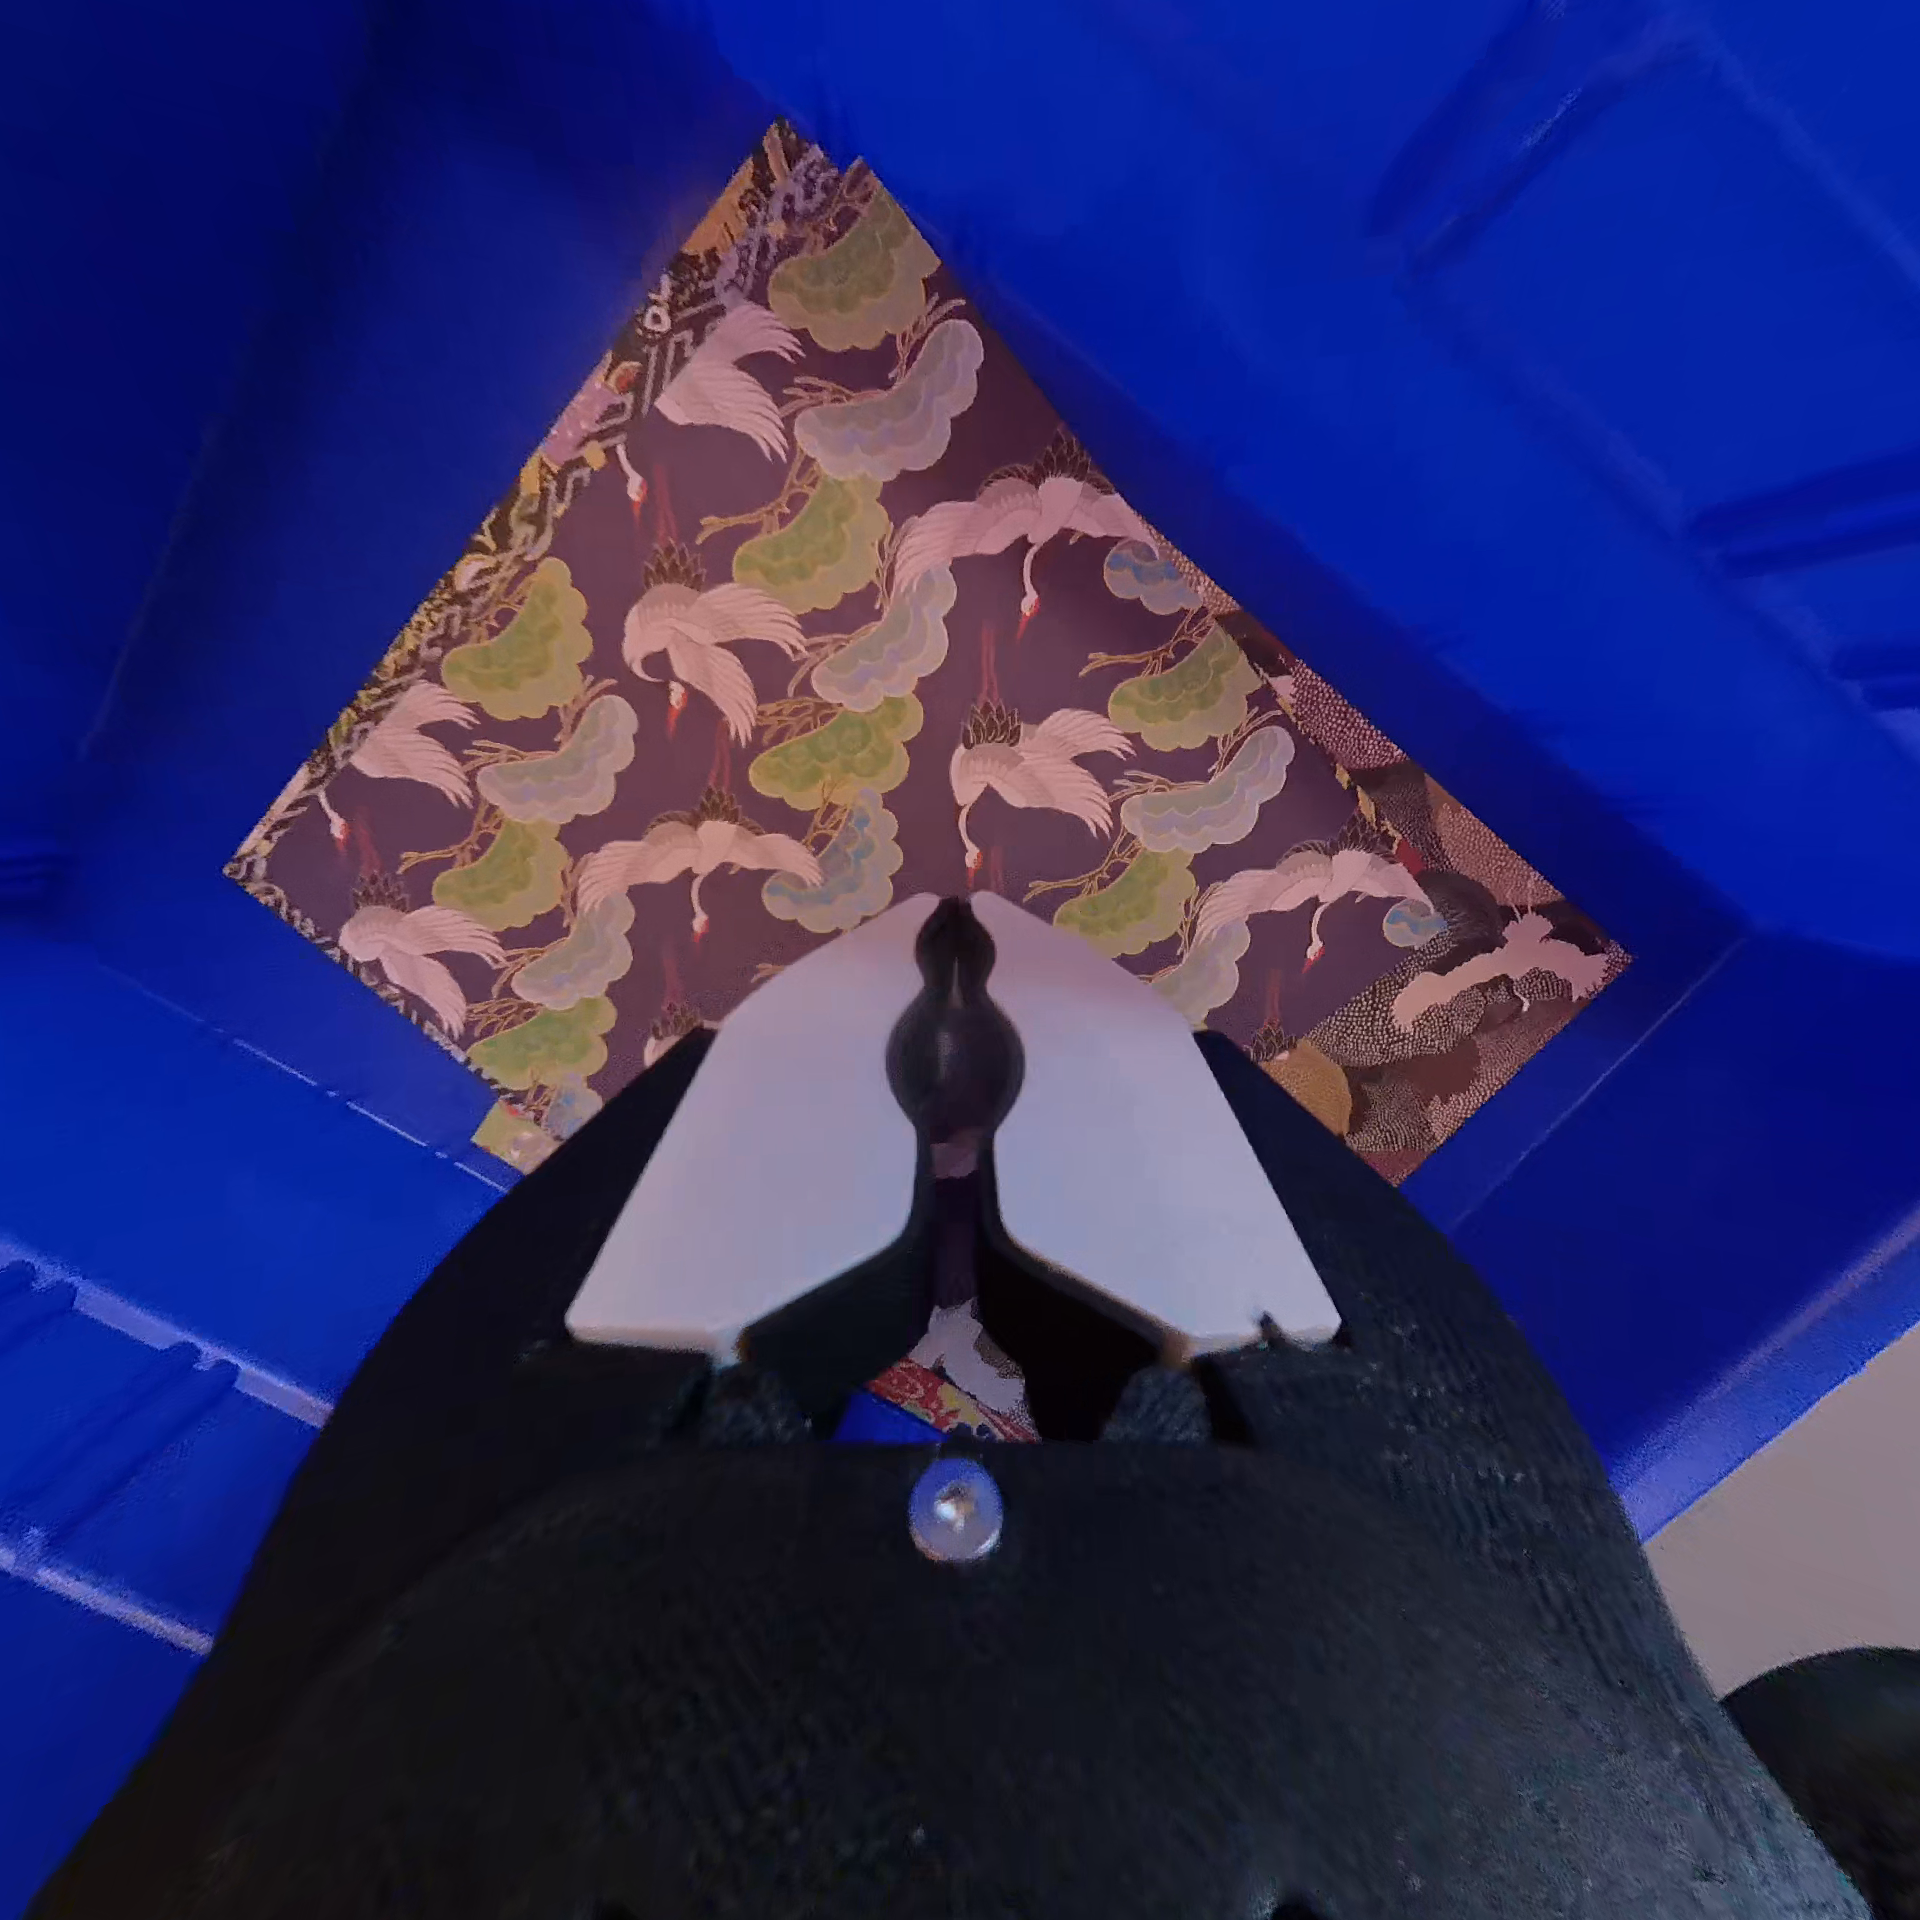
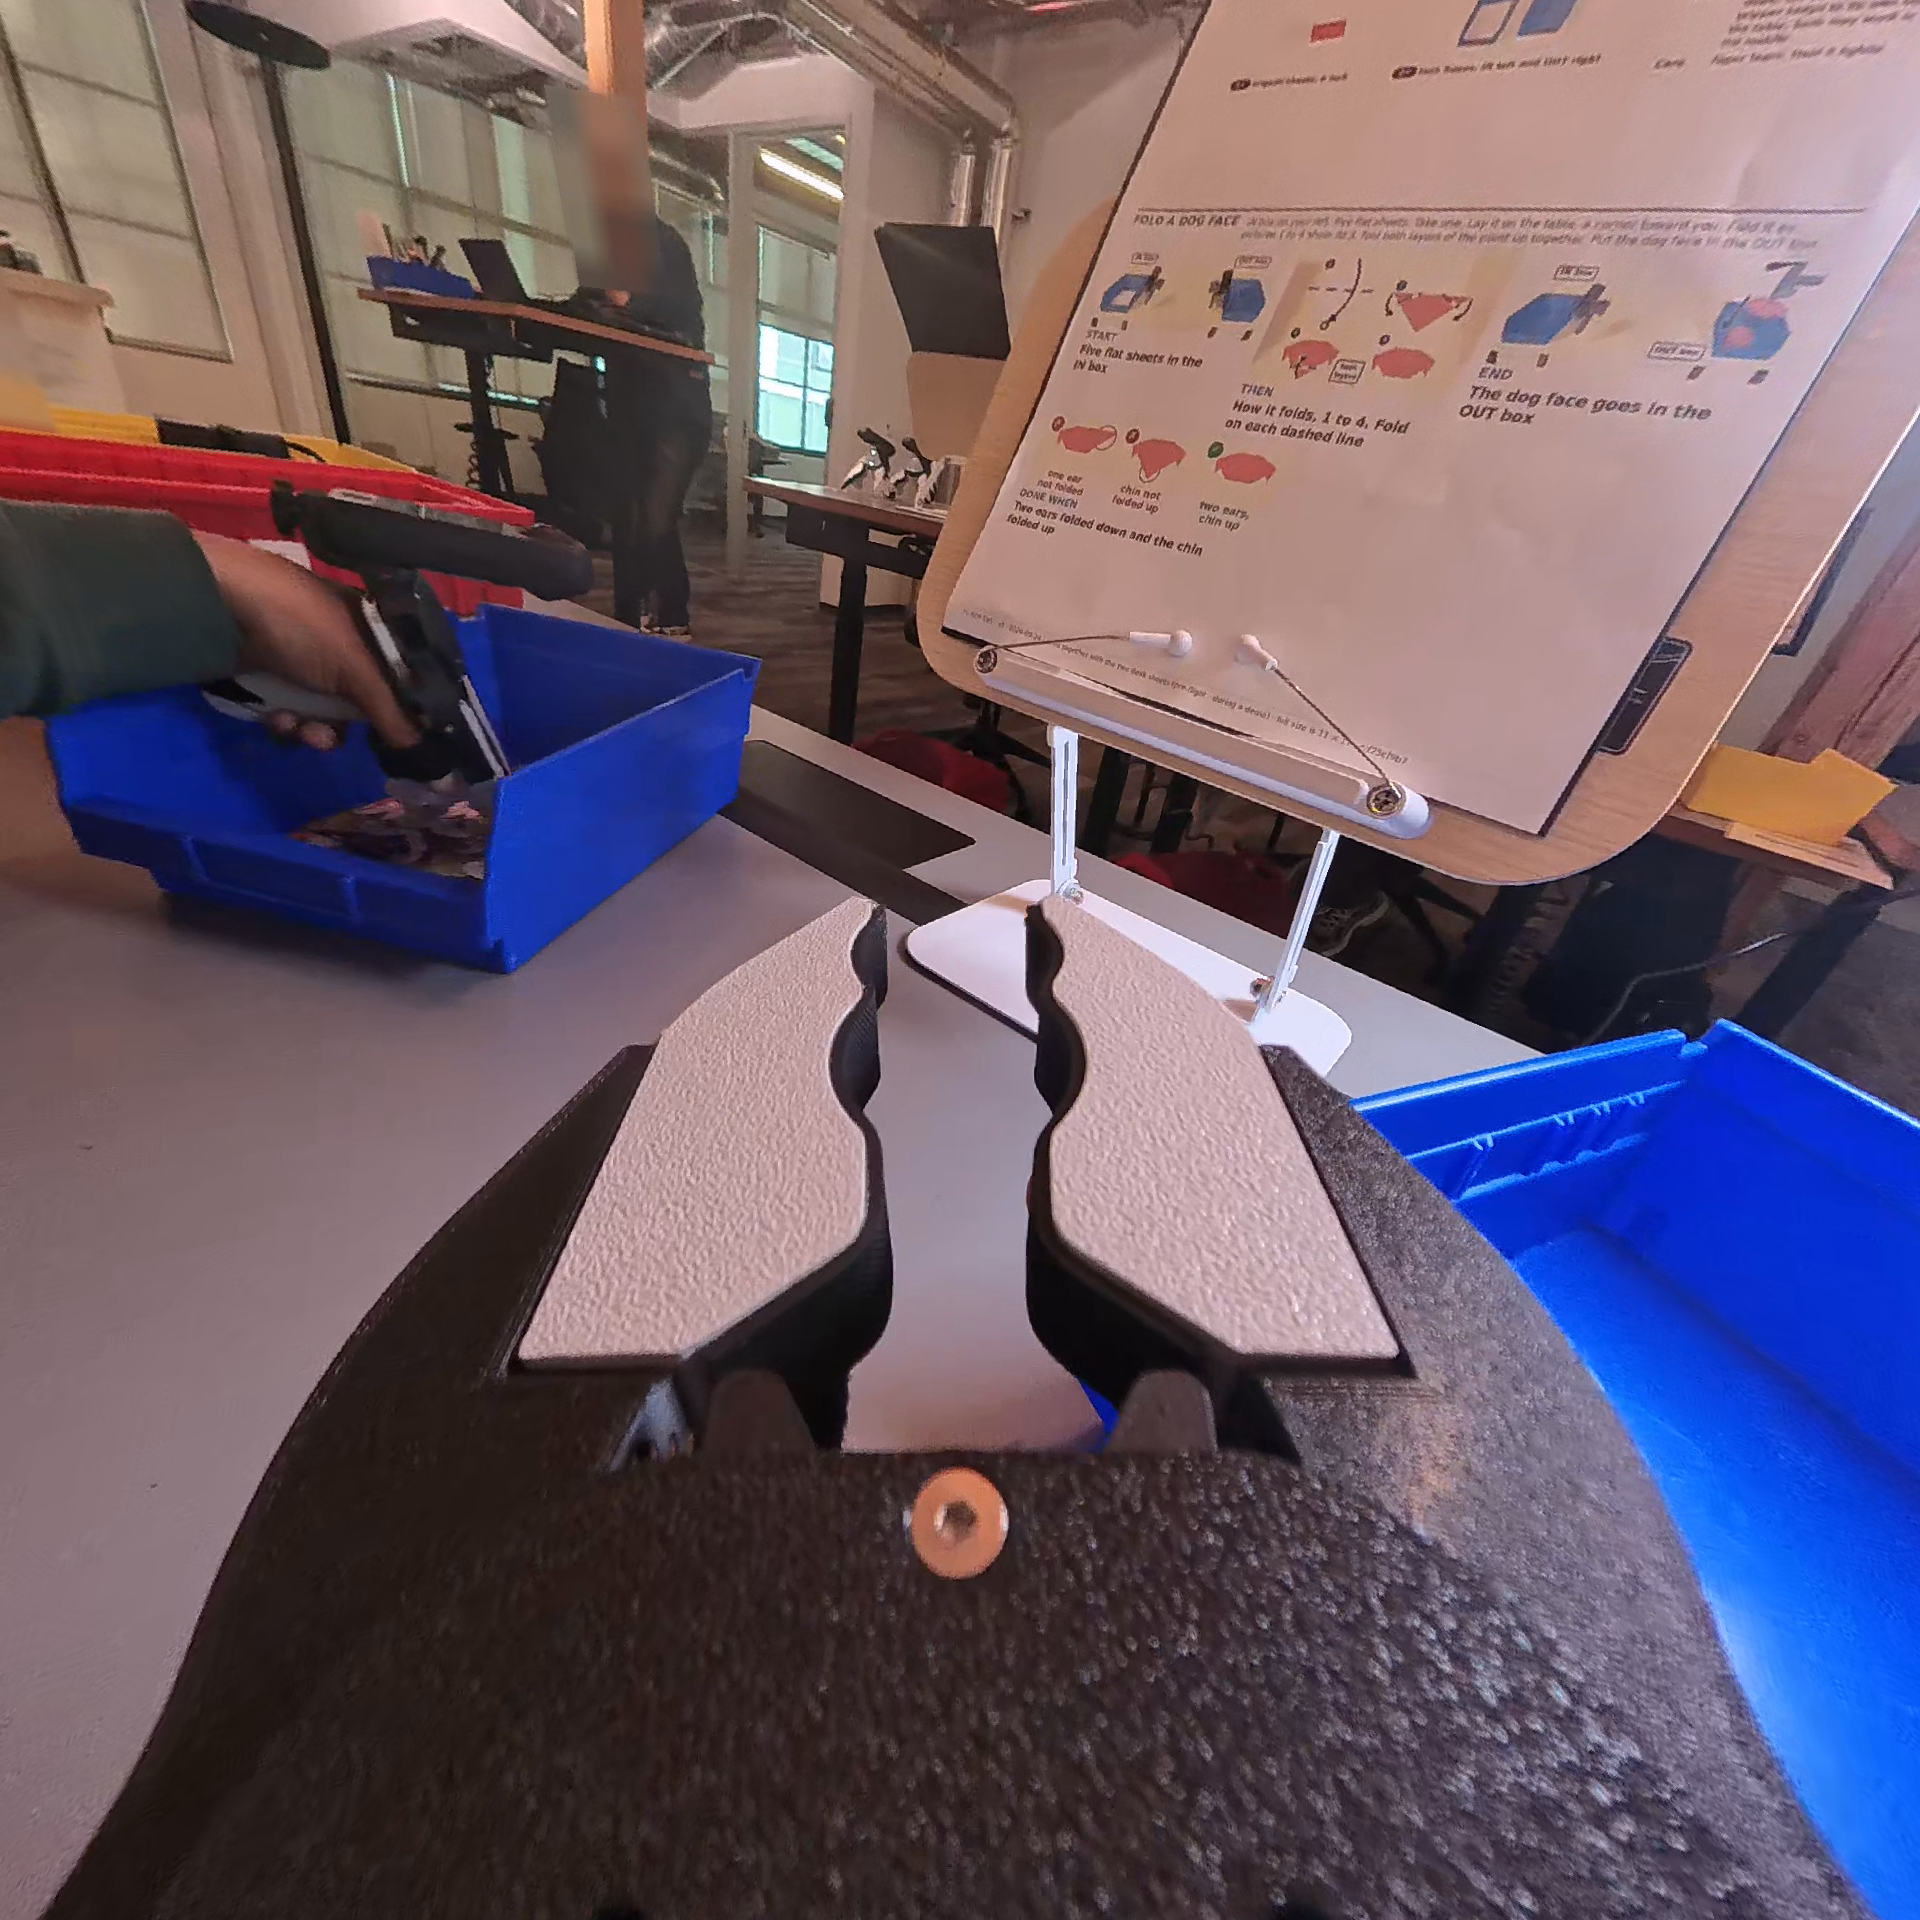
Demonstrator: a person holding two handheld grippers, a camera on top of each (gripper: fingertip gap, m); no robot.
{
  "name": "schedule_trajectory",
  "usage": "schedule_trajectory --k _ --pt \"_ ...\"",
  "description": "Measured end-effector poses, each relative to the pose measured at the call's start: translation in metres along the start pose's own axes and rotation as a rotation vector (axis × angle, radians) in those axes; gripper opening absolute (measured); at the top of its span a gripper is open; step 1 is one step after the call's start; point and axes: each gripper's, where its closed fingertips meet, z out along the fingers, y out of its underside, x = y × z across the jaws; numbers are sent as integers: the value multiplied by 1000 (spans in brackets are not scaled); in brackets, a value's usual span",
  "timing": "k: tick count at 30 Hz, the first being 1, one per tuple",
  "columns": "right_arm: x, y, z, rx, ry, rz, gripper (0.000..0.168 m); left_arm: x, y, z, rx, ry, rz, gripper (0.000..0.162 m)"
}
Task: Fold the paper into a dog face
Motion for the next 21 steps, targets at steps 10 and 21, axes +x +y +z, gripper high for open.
schedule_trajectory --k 10,21 --pt "-1 3 1 -18 -13 11 26 -13 -5 9 -29 -10 -91 113" --pt "1 6 1 -36 -19 17 26 -13 -8 4 -29 -4 -71 62"
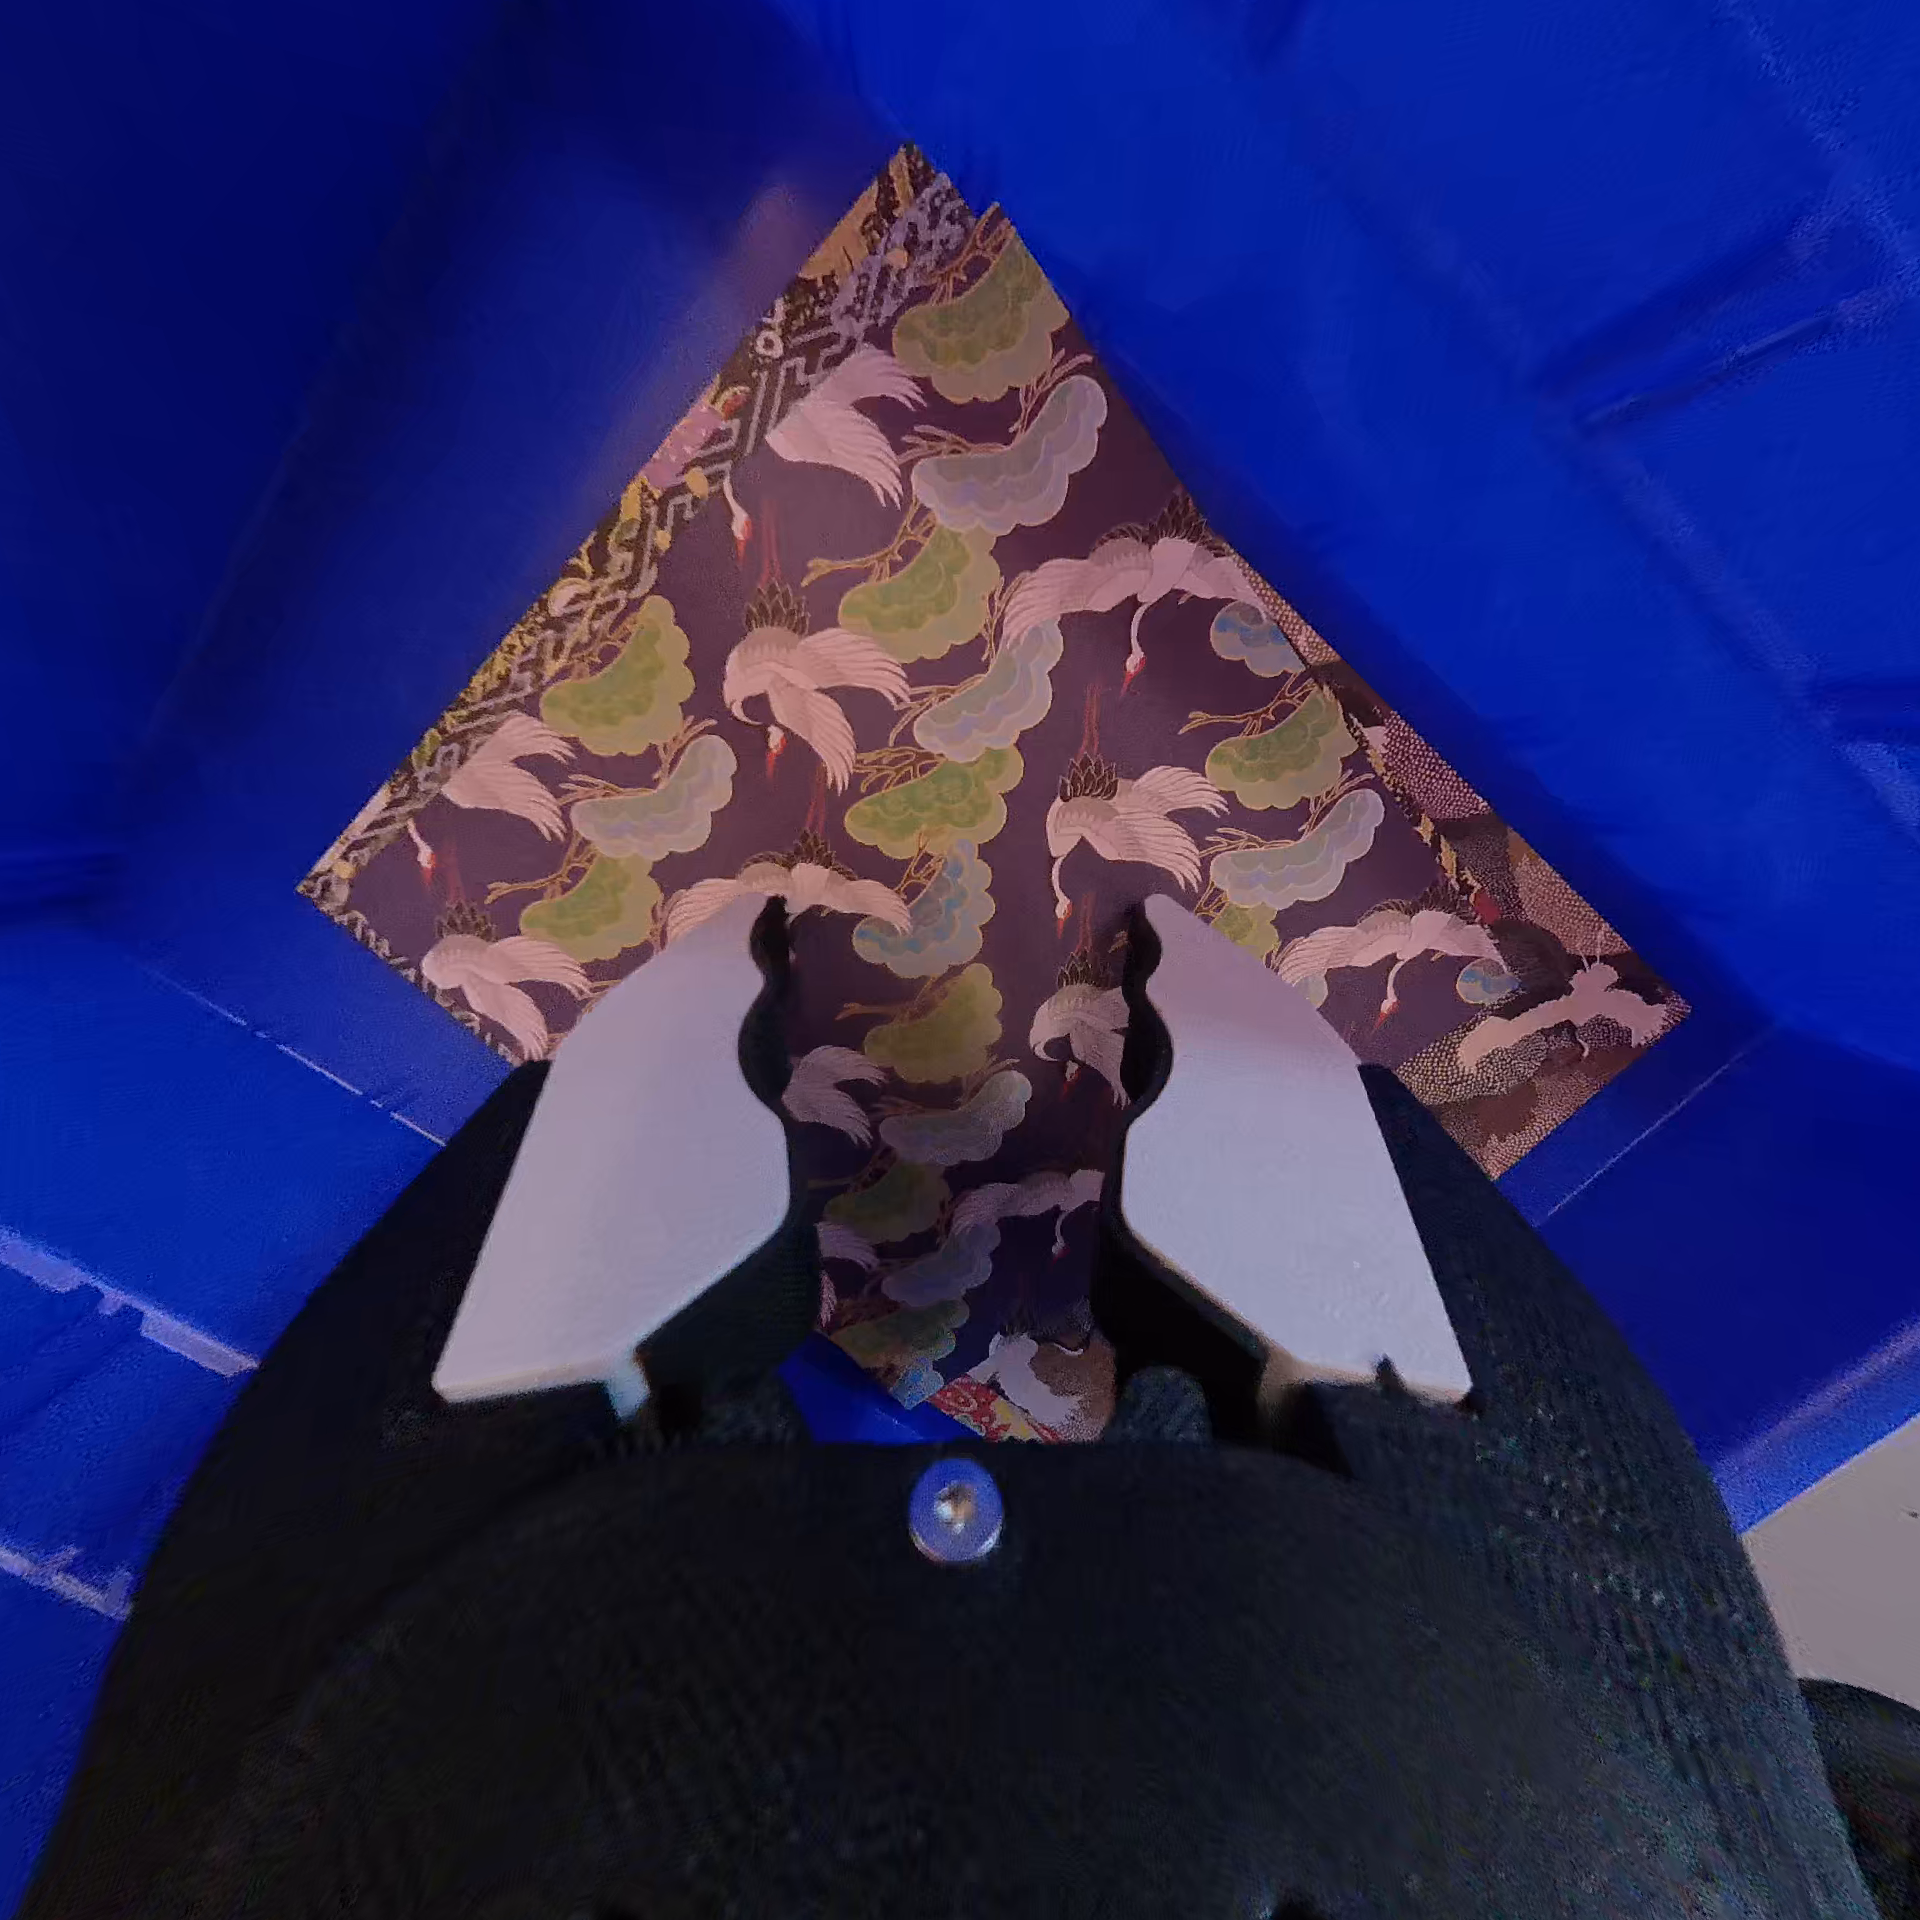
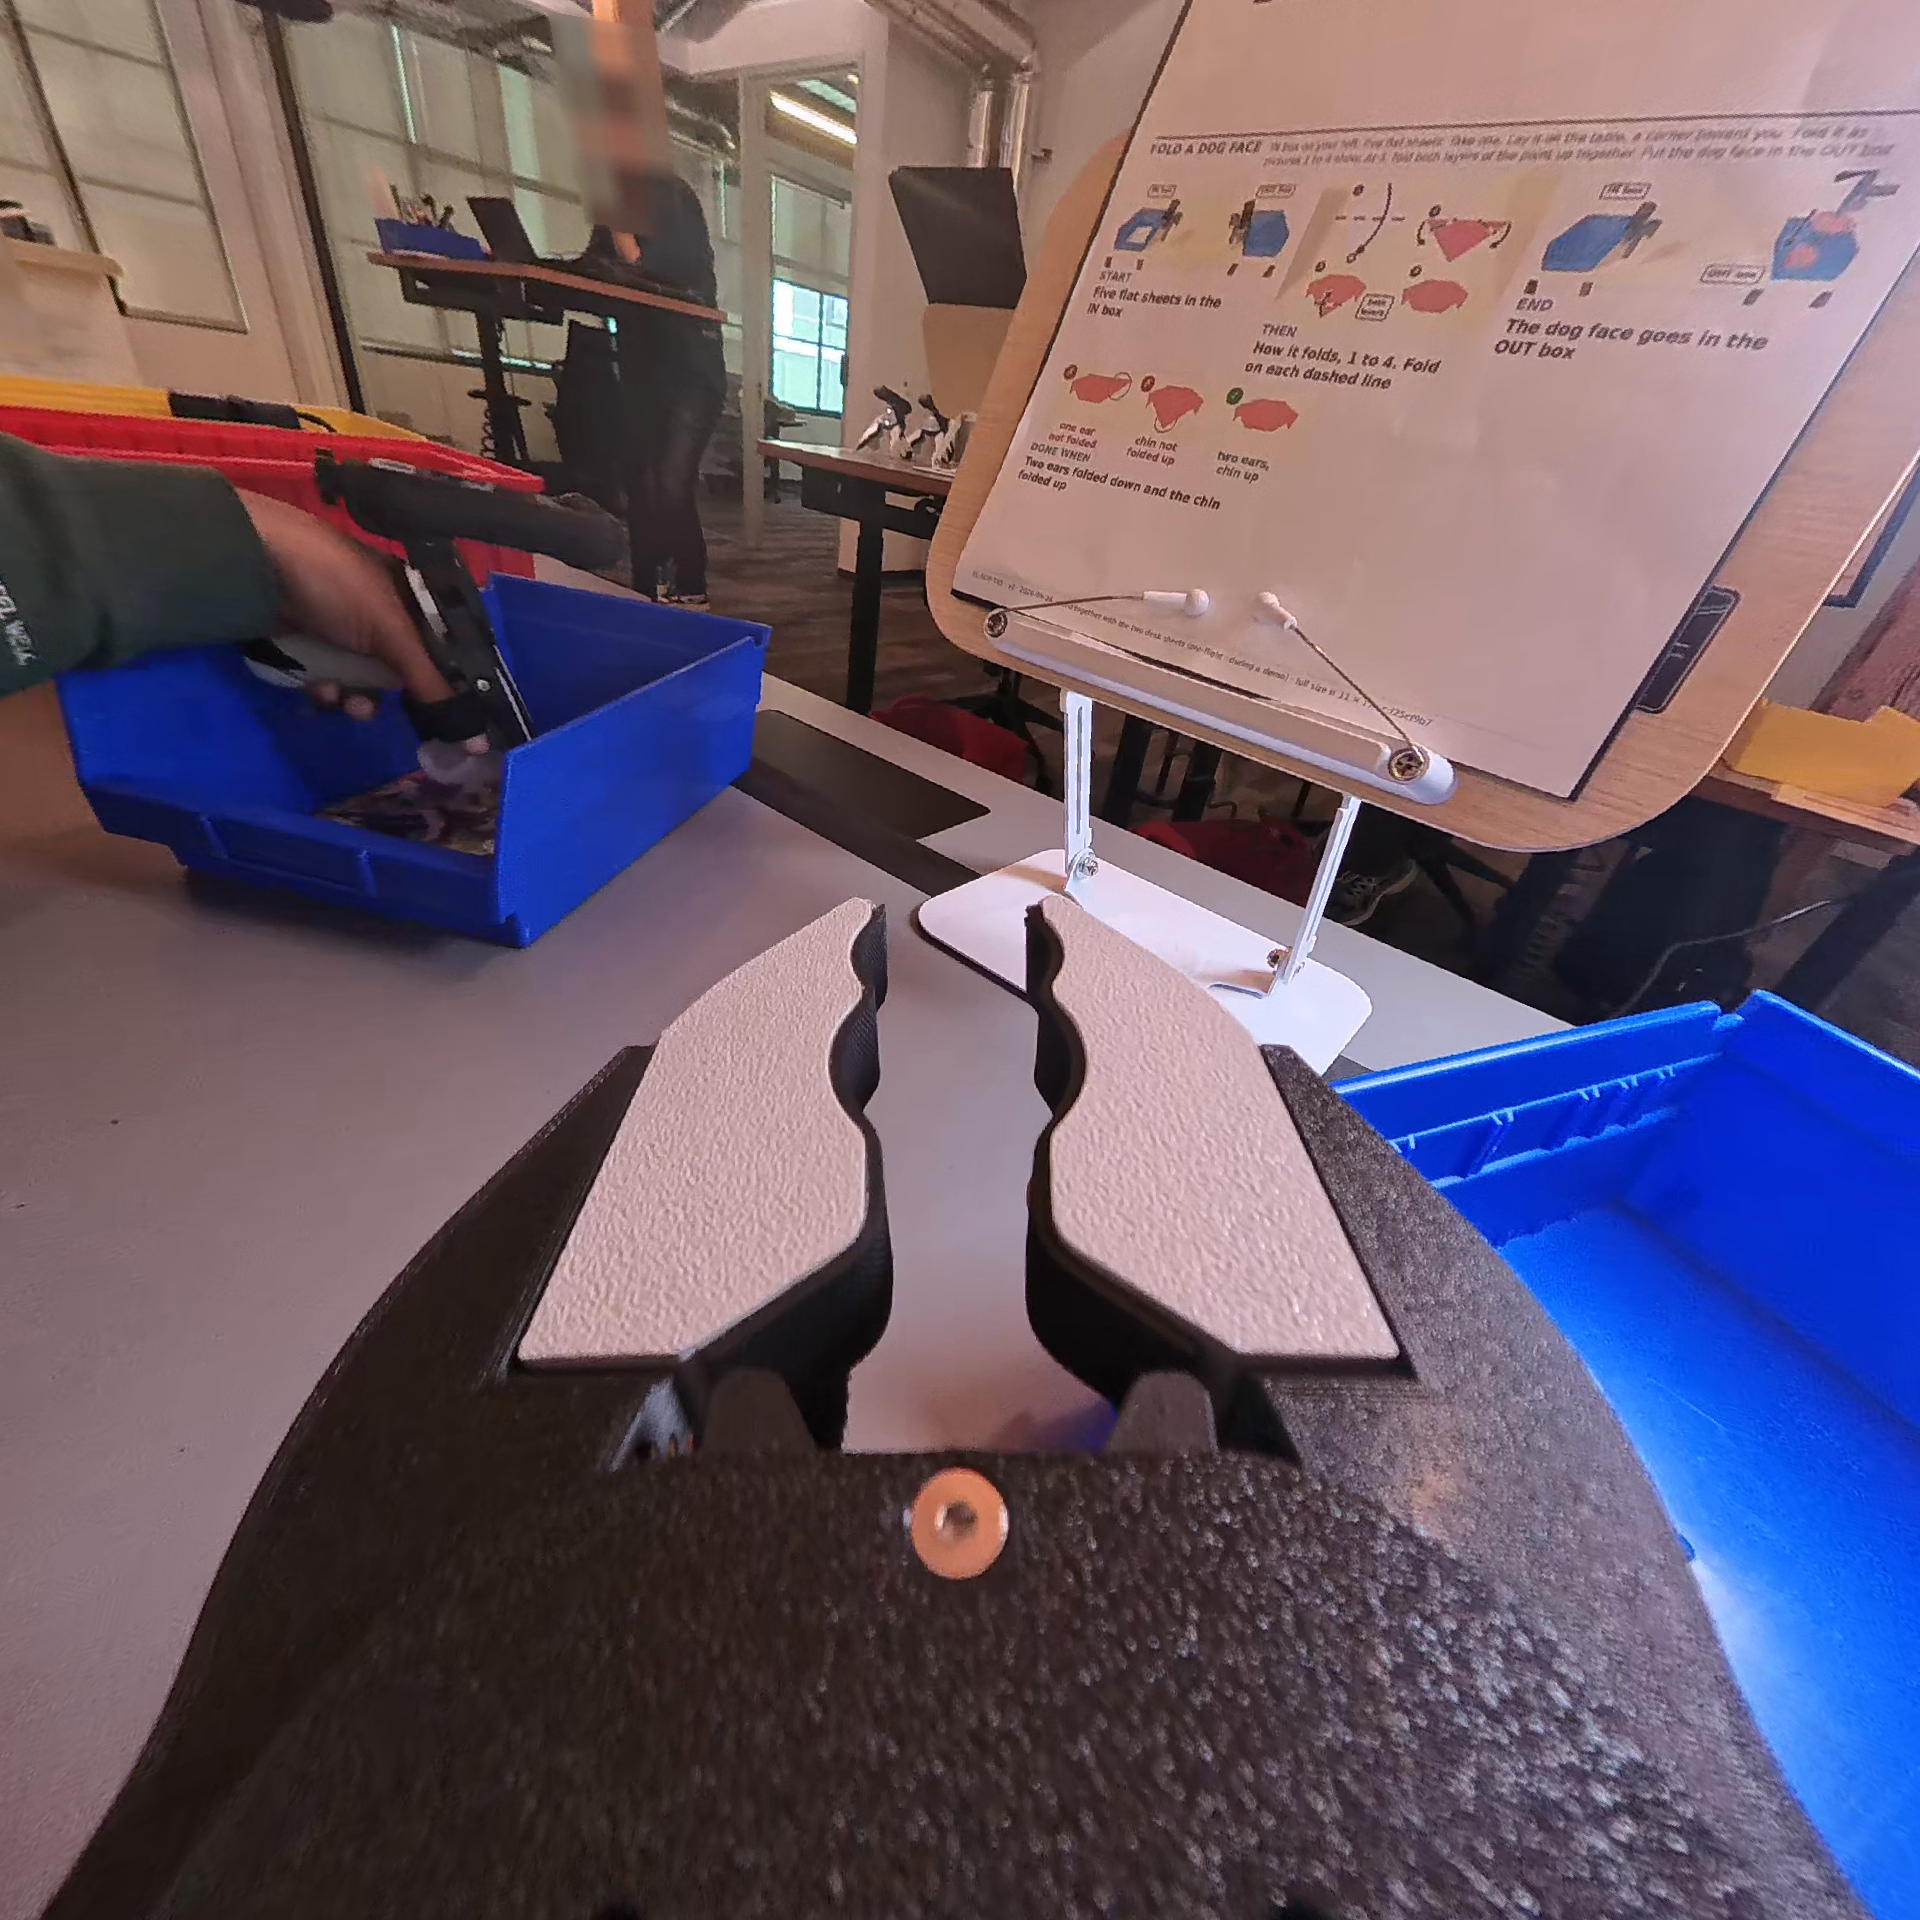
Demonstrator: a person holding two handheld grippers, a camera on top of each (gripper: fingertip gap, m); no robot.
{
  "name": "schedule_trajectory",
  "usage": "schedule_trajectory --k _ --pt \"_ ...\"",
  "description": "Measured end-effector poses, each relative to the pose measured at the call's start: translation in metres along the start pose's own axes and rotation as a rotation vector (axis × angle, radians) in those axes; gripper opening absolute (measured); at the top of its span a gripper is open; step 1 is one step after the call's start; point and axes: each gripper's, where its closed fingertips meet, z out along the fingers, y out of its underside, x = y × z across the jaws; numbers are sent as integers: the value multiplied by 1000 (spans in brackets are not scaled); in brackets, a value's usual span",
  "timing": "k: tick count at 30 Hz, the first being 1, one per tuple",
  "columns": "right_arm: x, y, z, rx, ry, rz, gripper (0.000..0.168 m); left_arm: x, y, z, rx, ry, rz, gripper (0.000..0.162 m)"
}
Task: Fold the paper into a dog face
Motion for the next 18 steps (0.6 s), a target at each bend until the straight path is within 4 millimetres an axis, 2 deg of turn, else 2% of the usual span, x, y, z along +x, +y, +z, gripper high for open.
schedule_trajectory --k 1,2,3,5,7,11,13,15,18 --pt "0 0 0 0 0 0 26 0 1 -1 0 0 3 57" --pt "0 0 0 0 0 1 26 0 1 -2 0 4 10 44" --pt "0 0 0 -2 0 2 26 1 2 -2 0 10 25 23" --pt "0 1 0 -5 -2 3 26 1 2 -2 3 13 31 16" --pt "-1 1 0 -5 -3 1 26 2 2 -3 6 16 35 20" --pt "0 -1 -1 1 0 3 25 -8 -12 -6 79 -44 13 102" --pt "0 -1 -1 -2 -1 4 26 -11 -8 3 33 -67 31 129" --pt "0 1 -1 -9 -2 5 26 3 -6 12 7 14 24 134" --pt "2 2 -1 -14 -1 12 26 4 -6 12 -10 6 44 133"
